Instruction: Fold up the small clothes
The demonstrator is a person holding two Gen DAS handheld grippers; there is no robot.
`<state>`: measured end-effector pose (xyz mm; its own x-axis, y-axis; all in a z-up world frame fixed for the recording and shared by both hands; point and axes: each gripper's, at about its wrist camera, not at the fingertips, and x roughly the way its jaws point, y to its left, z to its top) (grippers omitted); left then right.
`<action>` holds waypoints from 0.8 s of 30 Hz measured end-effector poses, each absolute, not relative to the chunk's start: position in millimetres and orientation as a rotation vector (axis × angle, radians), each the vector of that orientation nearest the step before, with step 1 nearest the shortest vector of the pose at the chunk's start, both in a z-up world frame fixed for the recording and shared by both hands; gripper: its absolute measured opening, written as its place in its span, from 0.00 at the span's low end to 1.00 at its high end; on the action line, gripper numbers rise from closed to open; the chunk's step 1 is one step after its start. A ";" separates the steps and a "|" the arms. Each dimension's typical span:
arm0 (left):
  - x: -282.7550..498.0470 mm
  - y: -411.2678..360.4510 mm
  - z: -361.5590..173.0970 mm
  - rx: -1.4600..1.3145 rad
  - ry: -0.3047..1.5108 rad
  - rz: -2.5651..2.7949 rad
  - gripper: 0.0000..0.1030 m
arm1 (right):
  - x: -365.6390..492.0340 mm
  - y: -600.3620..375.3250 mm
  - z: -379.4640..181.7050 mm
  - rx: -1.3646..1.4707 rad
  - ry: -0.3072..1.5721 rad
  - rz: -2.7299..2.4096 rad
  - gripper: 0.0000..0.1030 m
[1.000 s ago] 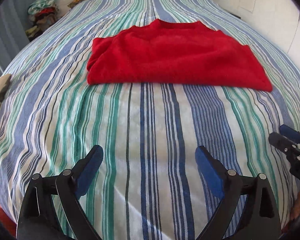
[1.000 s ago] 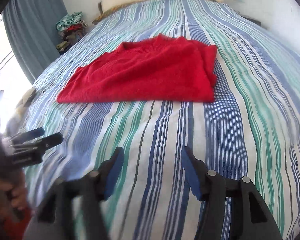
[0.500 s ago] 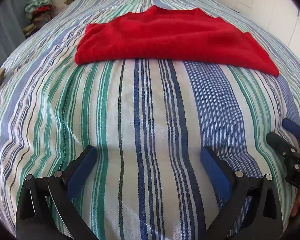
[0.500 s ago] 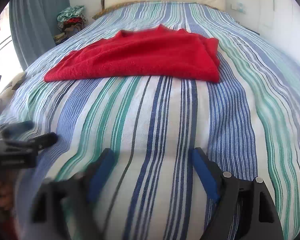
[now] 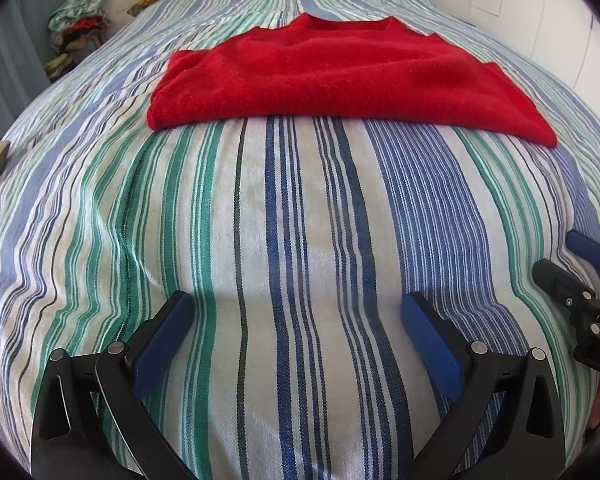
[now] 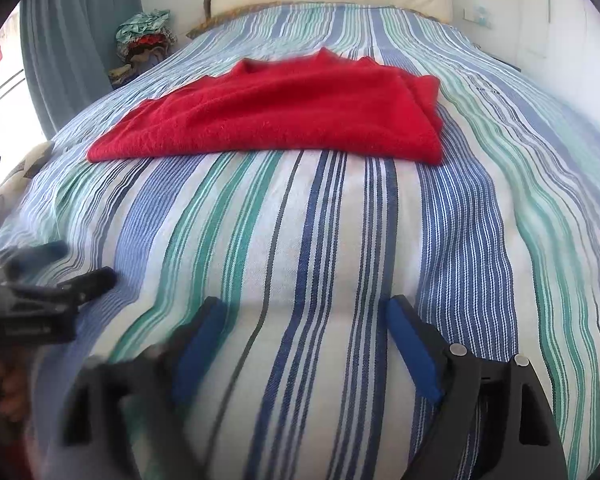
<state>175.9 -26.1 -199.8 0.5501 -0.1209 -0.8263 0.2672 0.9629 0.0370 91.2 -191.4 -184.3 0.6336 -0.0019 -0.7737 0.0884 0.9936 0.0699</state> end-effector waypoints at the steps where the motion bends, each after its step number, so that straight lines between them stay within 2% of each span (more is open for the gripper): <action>1: 175.7 -26.5 -200.1 0.168 0.961 -0.231 0.99 | 91.5 -190.9 -184.3 0.101 0.885 -0.053 0.81; 24: 180.1 -29.1 -202.7 0.191 0.981 -0.242 0.99 | 97.3 -180.5 -188.1 0.016 0.925 -0.116 0.86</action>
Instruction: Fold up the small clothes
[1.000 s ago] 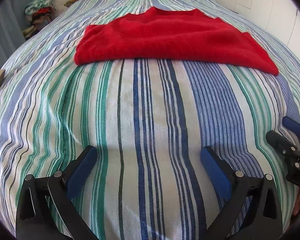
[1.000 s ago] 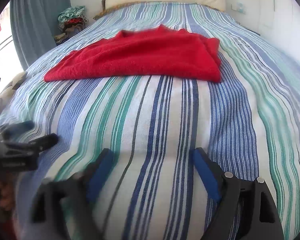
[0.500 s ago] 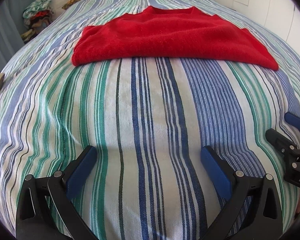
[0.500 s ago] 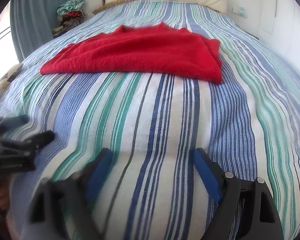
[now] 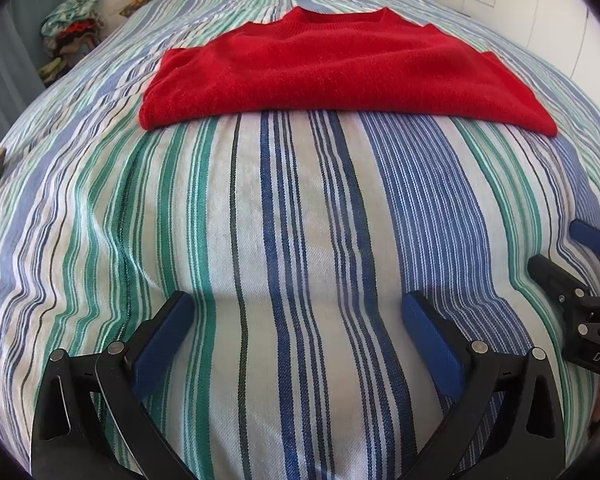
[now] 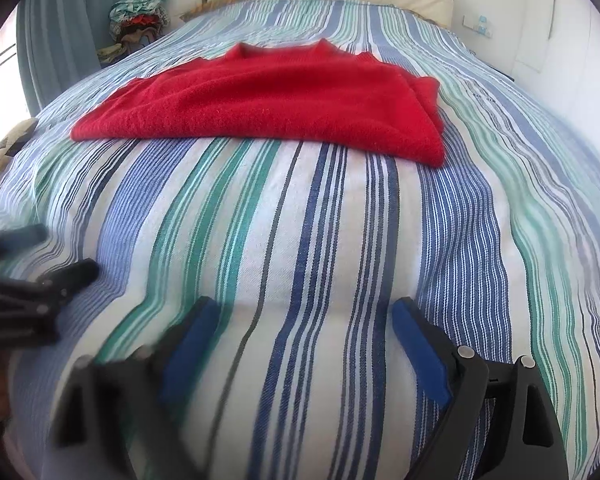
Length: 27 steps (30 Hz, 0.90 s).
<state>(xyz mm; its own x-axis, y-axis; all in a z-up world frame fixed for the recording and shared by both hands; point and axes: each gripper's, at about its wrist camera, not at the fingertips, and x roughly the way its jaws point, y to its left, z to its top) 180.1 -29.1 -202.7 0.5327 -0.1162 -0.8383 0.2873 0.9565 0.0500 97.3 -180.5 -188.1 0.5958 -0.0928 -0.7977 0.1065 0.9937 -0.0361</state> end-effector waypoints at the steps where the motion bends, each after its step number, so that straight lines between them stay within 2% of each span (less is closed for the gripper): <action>1: 180.5 -29.2 -202.6 0.190 0.981 -0.243 0.99 | 97.4 -180.8 -188.1 0.017 0.925 -0.115 0.86; 27: 176.5 -26.2 -203.1 0.182 0.958 -0.254 0.99 | 97.7 -180.4 -187.6 0.021 0.915 -0.115 0.88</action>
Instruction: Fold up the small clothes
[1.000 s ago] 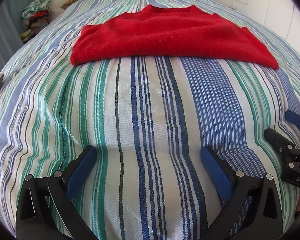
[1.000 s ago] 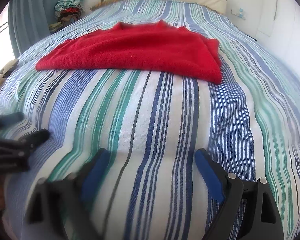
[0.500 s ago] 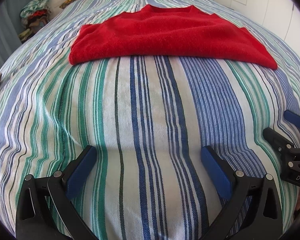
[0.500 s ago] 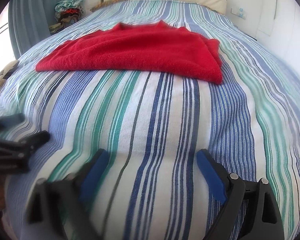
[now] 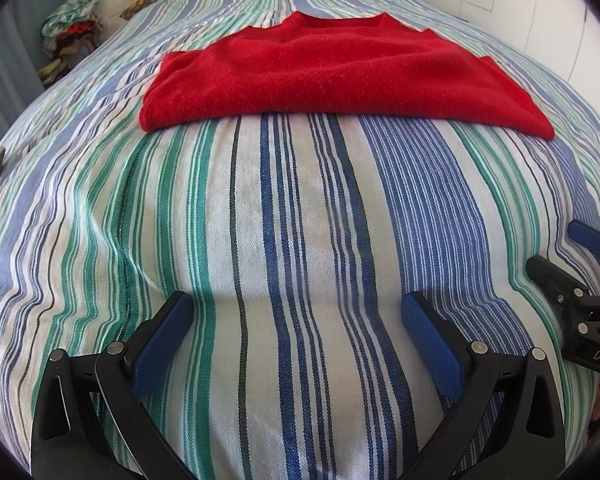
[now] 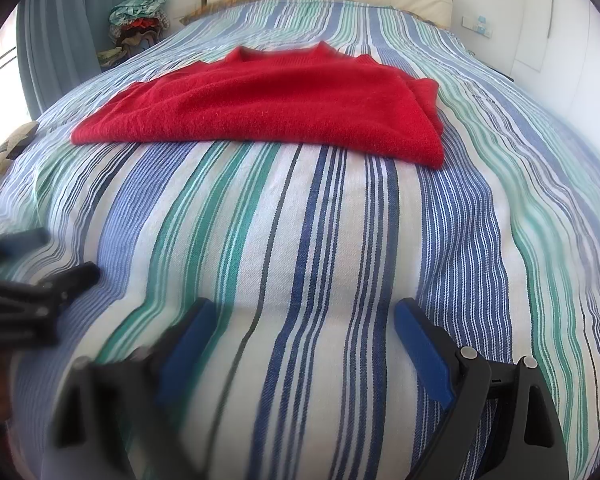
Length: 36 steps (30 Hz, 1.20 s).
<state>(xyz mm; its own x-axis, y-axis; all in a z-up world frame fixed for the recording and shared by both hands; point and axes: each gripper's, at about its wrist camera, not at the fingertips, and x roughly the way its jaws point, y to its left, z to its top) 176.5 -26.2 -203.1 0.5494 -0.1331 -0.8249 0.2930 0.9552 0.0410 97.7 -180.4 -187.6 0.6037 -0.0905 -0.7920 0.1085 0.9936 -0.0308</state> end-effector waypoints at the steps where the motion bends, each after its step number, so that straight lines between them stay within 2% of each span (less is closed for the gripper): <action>1: 176.2 -26.1 -203.1 0.181 0.956 -0.253 0.99 | 97.6 -180.4 -187.7 0.021 0.915 -0.115 0.88; 36: 172.6 -27.2 -201.3 0.185 0.942 -0.250 0.99 | 97.6 -179.0 -187.5 0.017 0.914 -0.119 0.89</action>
